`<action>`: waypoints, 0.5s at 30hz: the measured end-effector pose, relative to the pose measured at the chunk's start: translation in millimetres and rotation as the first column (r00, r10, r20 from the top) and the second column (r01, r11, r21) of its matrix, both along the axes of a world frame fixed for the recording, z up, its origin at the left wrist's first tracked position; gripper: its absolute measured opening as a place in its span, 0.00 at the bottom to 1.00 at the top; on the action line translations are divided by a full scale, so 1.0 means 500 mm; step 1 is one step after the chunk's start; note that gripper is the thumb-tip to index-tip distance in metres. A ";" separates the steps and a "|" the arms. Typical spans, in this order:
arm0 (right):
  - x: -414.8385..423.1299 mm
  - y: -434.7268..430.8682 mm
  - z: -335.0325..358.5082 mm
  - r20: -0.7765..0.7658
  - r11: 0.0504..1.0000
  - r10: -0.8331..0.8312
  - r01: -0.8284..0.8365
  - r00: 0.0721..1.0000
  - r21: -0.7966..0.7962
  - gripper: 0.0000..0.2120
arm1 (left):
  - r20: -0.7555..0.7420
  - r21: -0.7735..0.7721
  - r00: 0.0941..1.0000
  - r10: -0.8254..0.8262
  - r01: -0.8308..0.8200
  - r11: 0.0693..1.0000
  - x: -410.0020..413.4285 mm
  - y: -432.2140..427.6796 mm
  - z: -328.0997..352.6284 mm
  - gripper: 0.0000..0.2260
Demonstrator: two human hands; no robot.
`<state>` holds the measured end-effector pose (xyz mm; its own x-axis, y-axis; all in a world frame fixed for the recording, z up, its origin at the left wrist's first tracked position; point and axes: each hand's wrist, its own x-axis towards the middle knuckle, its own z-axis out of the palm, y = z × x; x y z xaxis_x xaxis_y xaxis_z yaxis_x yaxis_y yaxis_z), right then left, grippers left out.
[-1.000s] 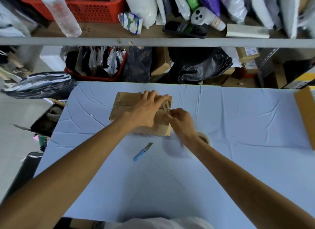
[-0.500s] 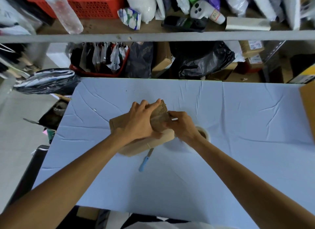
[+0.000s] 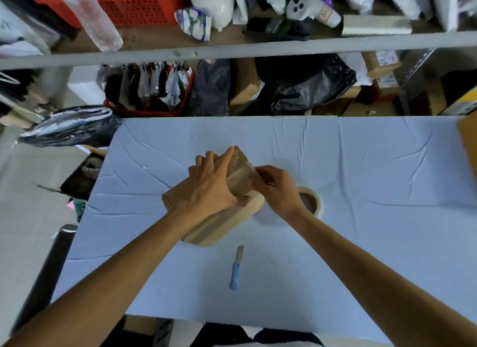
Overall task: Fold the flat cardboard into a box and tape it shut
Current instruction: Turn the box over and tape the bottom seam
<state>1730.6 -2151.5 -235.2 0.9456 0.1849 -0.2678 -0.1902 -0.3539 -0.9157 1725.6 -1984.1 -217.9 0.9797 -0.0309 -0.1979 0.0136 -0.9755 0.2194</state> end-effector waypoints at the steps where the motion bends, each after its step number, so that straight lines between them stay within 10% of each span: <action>1: -0.009 0.000 -0.007 -0.014 0.999 -0.045 0.046 0.999 0.016 0.11 | -0.005 -0.015 1.000 -0.021 0.021 1.000 0.005 0.003 -0.003 0.53; 15: -0.083 0.024 -0.026 -0.019 0.975 -0.207 0.207 0.978 0.082 0.22 | -0.162 -0.194 0.959 -0.234 0.201 0.960 0.024 0.041 0.018 0.49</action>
